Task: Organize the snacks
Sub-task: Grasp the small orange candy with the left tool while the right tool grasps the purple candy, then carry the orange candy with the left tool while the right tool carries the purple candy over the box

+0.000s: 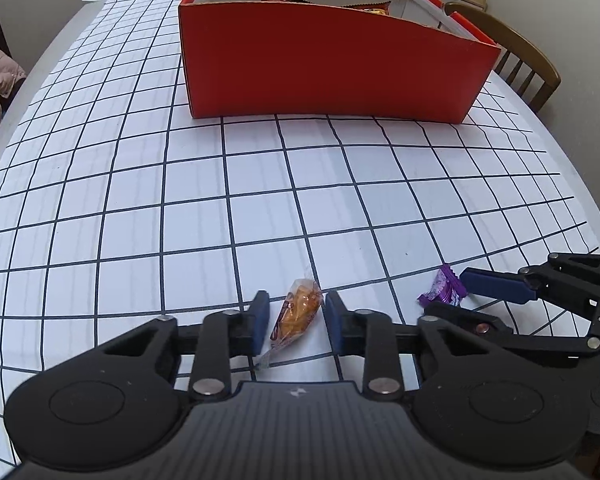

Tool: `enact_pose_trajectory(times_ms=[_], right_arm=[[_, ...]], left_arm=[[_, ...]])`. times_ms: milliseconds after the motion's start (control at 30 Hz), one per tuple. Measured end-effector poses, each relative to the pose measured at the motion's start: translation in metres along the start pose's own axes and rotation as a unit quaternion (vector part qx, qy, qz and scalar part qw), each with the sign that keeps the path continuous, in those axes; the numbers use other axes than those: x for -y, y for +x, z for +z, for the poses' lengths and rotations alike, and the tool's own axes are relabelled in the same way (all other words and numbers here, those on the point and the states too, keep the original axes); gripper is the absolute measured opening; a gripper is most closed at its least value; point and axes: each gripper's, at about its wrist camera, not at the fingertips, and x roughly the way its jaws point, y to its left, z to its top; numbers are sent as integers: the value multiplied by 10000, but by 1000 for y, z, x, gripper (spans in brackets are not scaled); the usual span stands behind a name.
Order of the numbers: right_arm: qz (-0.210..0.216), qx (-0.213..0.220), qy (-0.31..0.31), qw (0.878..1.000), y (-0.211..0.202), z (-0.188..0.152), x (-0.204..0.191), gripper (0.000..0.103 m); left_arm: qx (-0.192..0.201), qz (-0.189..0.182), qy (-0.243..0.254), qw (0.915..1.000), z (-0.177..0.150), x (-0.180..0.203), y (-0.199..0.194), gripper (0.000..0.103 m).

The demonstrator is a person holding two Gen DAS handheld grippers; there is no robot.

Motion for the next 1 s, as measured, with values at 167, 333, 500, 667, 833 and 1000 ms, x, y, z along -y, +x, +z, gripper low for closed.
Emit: enact_pose_trajectory(times_ms=[167,333,500,667,833,1000], right_arm=[[7,-2,25,10000,-1,-1,-2,24],[25,11,207,9998,-4,1,1,23],[42,135,373,9992,-16,5,4,23],[55,332,478,9983,-33,14,6,23],[25,519,479,9975,-50,28,8,23],[-7,775,440,9960,-68,47,10,23]], left_arm=[[-57,-52,-39,10000,0,0,-1,17],[-116,-89,-232,9996,1,-4,-4,17],[-57,-117,-301,9995,4,-2,-16,17],[74,-166,-350,9992,11,1,-33,17],[281,-231,-438,9984,24,1,-51,17],[551,-252,-619,9962,44,-4,-71,17]])
